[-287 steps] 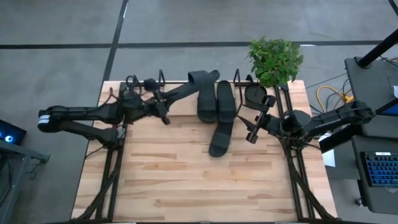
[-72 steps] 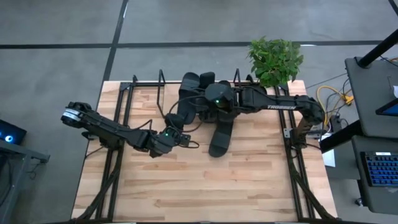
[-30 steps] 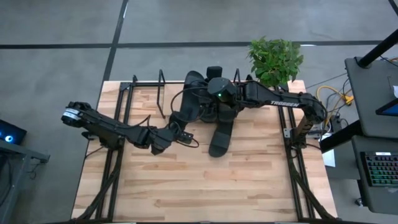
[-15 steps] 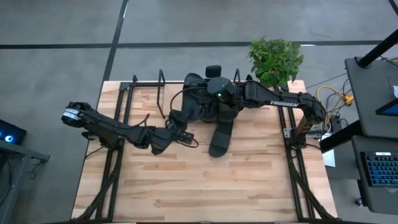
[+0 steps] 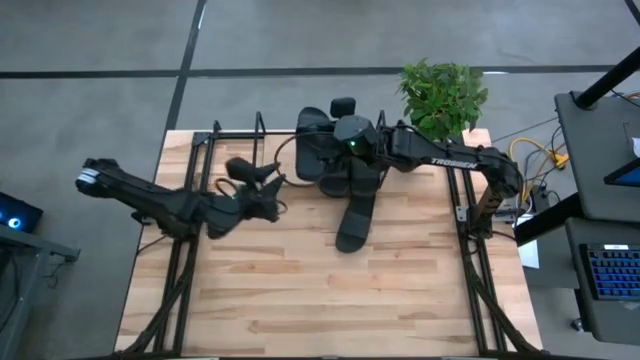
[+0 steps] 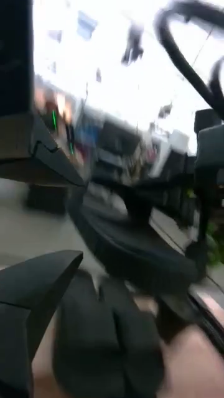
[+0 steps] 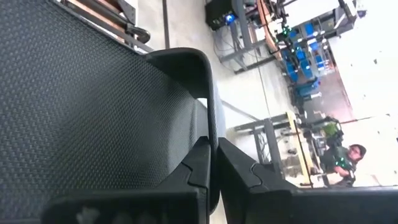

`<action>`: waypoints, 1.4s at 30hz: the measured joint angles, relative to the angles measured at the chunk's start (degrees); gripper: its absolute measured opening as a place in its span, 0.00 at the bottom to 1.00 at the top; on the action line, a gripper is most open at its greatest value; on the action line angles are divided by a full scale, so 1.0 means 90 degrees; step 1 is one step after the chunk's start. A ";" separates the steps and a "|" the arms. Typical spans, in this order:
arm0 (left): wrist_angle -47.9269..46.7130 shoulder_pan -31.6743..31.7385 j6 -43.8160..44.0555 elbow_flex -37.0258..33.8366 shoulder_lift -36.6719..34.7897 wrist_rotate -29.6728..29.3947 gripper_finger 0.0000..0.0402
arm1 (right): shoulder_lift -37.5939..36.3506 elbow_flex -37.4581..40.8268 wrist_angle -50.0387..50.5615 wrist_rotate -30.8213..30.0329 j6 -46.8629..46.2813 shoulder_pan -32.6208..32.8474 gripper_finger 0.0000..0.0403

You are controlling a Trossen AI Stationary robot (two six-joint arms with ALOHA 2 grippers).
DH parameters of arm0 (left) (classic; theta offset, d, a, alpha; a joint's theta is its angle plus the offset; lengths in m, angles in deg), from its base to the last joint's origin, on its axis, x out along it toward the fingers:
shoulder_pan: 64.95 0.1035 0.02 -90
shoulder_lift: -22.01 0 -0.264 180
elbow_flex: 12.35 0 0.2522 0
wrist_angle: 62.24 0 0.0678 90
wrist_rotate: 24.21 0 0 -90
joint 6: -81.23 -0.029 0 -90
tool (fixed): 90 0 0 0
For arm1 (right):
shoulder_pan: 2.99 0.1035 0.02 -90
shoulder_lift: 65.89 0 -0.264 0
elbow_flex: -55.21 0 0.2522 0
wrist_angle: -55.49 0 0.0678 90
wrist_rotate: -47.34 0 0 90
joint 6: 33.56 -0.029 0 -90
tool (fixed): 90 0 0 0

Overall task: Pick and place slides into the shelf
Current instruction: Put the top left black slides on the shelf

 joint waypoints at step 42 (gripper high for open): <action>-0.1316 0.0017 0.4202 -0.1802 -0.2859 0.1818 0.40 | 0.1686 0.2588 -0.4418 -0.0163 0.0545 -0.0110 0.02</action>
